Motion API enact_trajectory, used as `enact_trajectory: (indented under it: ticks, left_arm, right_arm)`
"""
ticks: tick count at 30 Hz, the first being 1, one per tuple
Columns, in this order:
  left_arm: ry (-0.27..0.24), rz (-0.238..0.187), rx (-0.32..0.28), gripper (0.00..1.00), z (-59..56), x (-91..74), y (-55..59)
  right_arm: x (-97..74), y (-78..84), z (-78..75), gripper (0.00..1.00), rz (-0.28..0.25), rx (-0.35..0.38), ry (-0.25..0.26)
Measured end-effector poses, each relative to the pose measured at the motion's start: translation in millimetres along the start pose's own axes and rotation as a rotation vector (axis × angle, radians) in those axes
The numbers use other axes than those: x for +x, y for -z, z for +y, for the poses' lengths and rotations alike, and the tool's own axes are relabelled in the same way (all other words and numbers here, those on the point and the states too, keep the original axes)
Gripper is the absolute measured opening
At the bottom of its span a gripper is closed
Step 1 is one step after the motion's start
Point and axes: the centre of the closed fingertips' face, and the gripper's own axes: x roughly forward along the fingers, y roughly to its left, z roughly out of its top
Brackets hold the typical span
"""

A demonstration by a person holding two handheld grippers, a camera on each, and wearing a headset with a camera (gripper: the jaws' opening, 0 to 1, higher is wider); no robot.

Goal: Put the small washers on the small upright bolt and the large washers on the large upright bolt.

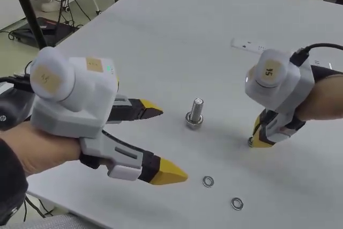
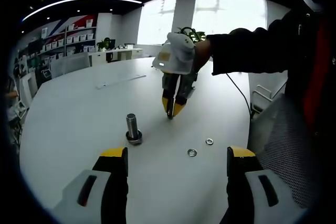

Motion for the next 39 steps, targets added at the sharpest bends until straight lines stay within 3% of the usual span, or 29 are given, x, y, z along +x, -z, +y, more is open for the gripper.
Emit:
enact_trajectory:
  ticks: [8,24,32,39]
  left_arm:
    - [0.002,0.0,0.001,0.76,-0.6,0.1,-0.1]
    - [0.009,0.002,0.008,0.76,-3.4,1.5,-1.6]
    - [0.01,0.002,0.014,0.76,-4.9,1.9,-2.9]
    - [0.008,-0.002,0.017,0.76,-4.6,0.8,-3.2]
  right_arm:
    - [-3.4,0.0,0.7,0.16,-0.015,0.018,0.002]
    - [-12.2,21.2,4.8,0.19,-0.035,0.083,0.017]
    - [-14.3,29.7,13.1,0.19,-0.038,0.106,0.016]
    - [-16.9,31.7,29.2,0.19,-0.037,0.101,0.015]
